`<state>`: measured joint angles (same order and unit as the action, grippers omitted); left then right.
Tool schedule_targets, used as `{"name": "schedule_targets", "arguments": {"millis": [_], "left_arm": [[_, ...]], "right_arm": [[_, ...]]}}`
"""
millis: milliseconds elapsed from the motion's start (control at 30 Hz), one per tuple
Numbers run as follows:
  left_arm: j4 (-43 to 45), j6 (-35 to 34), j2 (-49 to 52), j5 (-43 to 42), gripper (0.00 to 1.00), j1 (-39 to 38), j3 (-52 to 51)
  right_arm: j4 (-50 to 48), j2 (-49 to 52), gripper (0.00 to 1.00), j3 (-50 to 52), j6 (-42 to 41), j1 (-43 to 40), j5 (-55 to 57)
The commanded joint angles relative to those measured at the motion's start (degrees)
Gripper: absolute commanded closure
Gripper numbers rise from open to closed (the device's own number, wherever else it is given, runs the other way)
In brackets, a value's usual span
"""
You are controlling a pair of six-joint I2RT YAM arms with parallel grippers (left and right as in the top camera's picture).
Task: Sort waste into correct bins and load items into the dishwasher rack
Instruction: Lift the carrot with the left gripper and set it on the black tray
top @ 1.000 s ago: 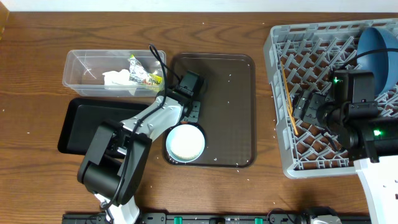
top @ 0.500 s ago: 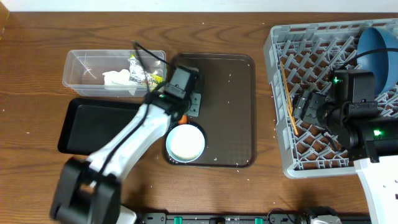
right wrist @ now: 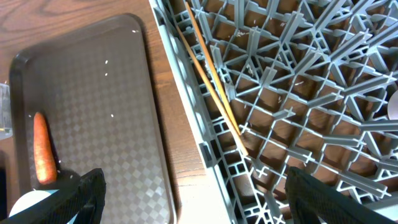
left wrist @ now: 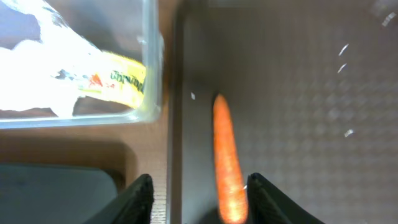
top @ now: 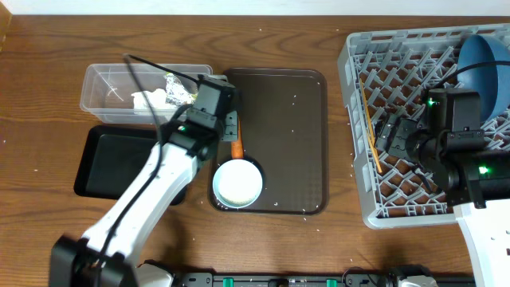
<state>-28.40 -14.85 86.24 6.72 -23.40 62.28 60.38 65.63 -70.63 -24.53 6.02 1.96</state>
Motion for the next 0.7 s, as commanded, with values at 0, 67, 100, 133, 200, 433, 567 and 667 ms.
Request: {"name": "schedule_targets", "arguments": {"millis": [0,67,100,133,200,433,567,667], "left_arm": [[-0.35,1.73,7.39,-0.09,0.47,-0.20,-0.24],[0.37,1.68,11.52,-0.20,0.46,-0.20,-0.24],[0.96,1.68,13.14,-0.87,0.46,-0.20,-0.24],[1.77,1.68,14.75,-1.97,0.46,-0.20,-0.24],[2.93,1.68,16.94,-4.09,0.46,-0.20,-0.24],[4.39,0.59,20.68,-5.03,0.46,-0.20,-0.24],[4.55,0.28,22.05,-5.03,0.46,-0.20,-0.24],[4.57,-0.07,22.84,-5.03,0.46,-0.20,-0.24]], "right_arm": [[0.37,-0.02,0.14,-0.07,0.57,-0.37,-0.09],[0.83,-0.02,0.14,-0.07,0.59,-0.37,-0.07],[0.94,-0.02,0.14,-0.07,0.59,-0.37,-0.07],[0.92,-0.02,0.14,-0.07,0.59,-0.37,-0.07],[0.74,-0.02,0.14,-0.07,0.57,-0.37,-0.07],[0.26,0.02,0.14,-0.07,0.57,-0.37,-0.07],[0.26,0.09,0.14,-0.07,0.57,-0.37,-0.07],[0.26,0.09,0.14,-0.07,0.57,-0.37,-0.07]]}}
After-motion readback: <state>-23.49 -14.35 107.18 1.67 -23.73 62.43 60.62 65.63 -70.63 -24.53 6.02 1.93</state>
